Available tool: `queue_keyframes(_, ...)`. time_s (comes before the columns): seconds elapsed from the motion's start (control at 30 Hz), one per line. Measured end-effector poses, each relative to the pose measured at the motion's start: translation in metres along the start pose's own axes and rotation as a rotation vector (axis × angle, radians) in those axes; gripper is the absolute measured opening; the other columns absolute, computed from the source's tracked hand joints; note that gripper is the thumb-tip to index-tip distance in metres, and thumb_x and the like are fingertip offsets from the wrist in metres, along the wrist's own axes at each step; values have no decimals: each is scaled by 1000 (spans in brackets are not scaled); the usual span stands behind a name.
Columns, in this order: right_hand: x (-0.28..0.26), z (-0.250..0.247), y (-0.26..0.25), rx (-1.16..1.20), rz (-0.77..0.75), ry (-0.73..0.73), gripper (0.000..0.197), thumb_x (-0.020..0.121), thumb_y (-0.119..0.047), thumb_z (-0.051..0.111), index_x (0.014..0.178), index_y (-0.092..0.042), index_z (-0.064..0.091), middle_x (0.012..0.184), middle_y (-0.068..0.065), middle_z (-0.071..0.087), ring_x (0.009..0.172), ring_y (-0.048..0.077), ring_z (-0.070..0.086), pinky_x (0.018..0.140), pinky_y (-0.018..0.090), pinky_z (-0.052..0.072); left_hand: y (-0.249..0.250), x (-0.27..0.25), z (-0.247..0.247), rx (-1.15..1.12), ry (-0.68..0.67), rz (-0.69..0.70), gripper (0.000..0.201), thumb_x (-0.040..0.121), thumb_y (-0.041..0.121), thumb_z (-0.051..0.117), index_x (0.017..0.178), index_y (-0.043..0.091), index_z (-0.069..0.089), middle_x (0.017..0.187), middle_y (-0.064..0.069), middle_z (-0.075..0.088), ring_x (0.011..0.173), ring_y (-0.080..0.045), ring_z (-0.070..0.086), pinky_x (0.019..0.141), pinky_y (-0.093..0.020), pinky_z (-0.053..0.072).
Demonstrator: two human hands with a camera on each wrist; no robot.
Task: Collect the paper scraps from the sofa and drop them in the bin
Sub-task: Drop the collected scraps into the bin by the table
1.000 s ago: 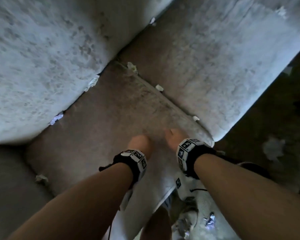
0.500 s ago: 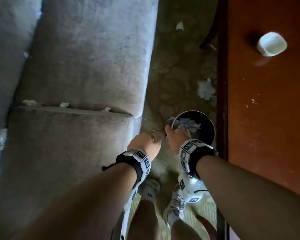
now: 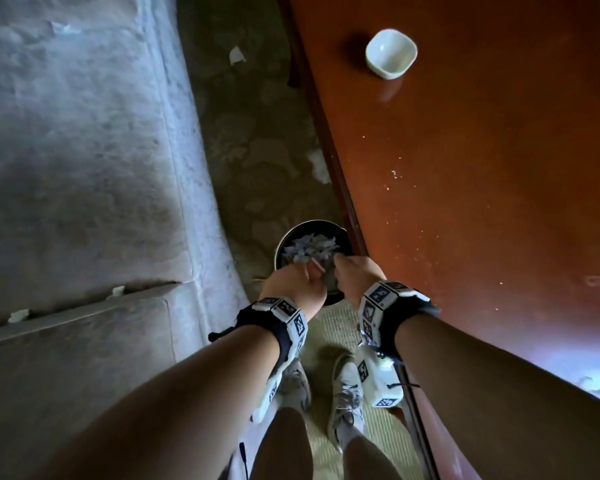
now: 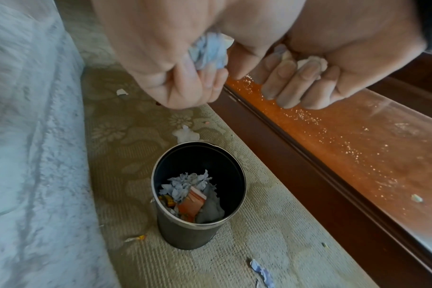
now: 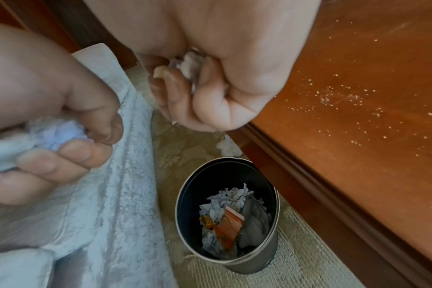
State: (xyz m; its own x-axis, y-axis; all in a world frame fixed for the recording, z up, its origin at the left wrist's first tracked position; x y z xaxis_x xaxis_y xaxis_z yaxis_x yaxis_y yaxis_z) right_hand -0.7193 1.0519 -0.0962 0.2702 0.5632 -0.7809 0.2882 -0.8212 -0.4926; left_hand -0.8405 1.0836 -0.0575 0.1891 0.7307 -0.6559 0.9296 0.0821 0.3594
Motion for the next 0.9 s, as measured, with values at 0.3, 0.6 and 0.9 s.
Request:
queue_keyframes(0.3,28,1,-7,48,85,38,55,91,-54,33,49,-19,40,53,2,43,44,21,37,51,30,31,-4,49,2,157,-79,108,47,101,39,29,100,7,64,99,-11,70,94,-29,66,66,-29,43)
queue_keyframes(0.6,46,19,-10,-128,2,-74,24,96,-42,44,91,-20,52,71,-6,50,67,16,51,55,26,37,-6,80,17,197,-203,18,35,97,31,35,108,11,61,107,-10,68,97,-29,65,73,-32,49)
queue_keyframes(0.9,47,-1,-23,-340,-20,-185,43,94,-17,46,135,-4,38,134,18,48,122,33,50,97,35,41,5,87,13,31,-193,-202,54,88,33,57,132,13,34,132,-14,51,119,-33,54,87,-39,44)
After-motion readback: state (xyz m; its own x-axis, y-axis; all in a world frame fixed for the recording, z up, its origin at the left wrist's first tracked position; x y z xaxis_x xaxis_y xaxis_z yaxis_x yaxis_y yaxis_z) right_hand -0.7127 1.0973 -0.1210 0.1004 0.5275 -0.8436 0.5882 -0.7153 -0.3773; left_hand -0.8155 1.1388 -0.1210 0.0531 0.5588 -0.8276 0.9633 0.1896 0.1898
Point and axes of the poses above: each hand's wrist, its own x-axis towards the middle knuckle, its own z-axis out of the palm, y = z × x, the point moved 6 cm from there along x, towards the middle knuckle
